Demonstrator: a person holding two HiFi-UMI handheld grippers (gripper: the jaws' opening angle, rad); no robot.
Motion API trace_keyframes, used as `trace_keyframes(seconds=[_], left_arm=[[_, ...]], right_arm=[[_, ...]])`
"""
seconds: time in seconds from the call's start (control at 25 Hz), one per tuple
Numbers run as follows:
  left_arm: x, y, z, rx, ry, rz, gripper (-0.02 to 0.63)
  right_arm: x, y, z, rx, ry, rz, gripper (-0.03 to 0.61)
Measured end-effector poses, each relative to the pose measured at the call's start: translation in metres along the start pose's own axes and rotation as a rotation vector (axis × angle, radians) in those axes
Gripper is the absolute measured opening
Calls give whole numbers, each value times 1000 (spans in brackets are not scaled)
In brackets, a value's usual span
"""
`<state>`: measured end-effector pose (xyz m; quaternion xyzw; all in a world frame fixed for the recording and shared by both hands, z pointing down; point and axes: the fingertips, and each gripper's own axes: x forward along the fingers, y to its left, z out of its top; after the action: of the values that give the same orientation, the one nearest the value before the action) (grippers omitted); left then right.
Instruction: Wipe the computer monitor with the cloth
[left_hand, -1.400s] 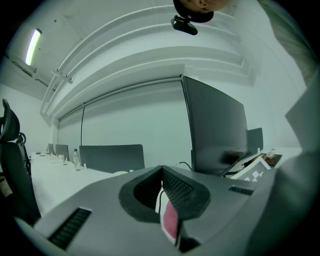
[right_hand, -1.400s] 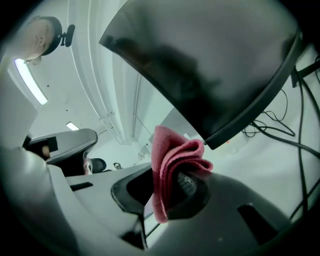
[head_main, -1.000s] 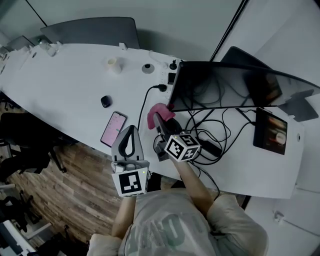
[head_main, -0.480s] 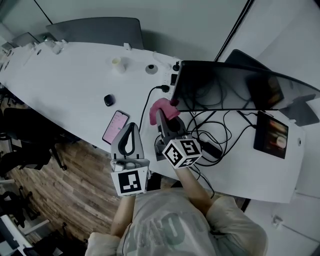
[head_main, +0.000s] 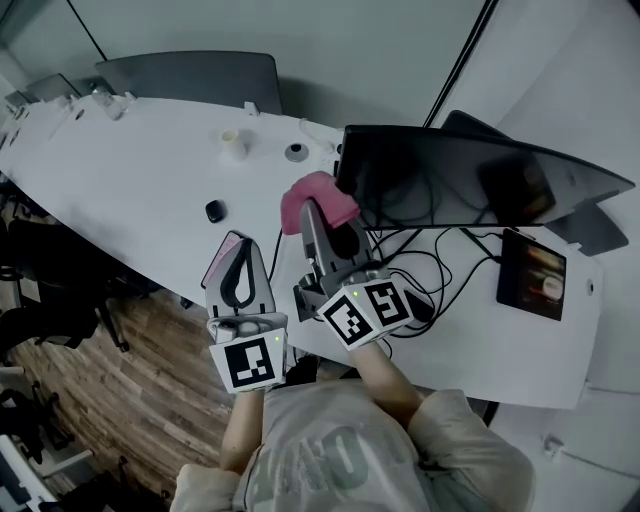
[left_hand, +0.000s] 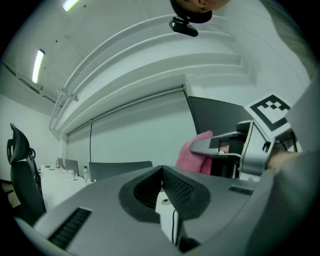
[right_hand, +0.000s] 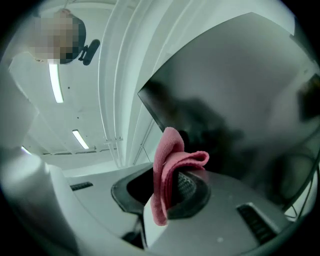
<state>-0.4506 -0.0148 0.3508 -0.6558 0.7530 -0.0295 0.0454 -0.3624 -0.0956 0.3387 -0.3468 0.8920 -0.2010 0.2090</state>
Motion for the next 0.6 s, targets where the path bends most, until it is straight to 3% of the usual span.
trace_keyframes(seconds=[0.32, 0.6], left_arm=[[-4, 11, 49, -4, -95, 50, 15], [-10, 14, 71, -11, -137, 67, 15]], right_arm=[[13, 37, 60, -19, -110, 60, 54], [23, 65, 104, 9, -193, 114, 54]])
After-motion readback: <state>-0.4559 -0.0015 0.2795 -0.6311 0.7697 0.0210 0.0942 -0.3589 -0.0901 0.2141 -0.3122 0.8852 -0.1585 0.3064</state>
